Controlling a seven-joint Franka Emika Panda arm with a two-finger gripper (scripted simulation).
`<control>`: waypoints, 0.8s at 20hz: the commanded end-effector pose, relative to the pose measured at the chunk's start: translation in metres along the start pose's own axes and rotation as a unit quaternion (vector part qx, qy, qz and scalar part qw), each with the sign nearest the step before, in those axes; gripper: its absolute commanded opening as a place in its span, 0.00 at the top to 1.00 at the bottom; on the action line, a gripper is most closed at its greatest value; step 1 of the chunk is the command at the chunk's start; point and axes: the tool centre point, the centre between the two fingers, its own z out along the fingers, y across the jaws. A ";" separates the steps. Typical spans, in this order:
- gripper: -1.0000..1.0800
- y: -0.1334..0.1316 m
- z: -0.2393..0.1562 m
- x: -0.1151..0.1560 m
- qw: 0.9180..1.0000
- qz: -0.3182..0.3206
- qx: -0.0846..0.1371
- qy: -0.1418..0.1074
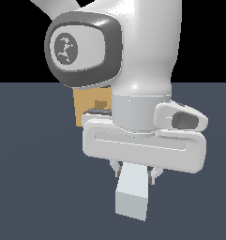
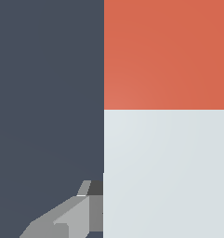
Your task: Insert the peg into the horizontal hole in a box.
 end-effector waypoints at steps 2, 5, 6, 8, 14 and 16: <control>1.00 -0.002 -0.001 0.001 1.000 0.001 0.000 0.000; 1.00 -0.006 -0.003 0.002 1.000 0.002 0.000 0.000; 1.00 -0.009 -0.004 0.003 1.000 0.002 0.000 0.000; 1.00 -0.014 -0.006 0.005 1.000 0.003 0.000 0.000; 1.00 -0.037 -0.015 0.014 1.000 0.009 0.000 0.000; 1.00 -0.048 -0.019 0.018 1.000 0.011 0.000 0.000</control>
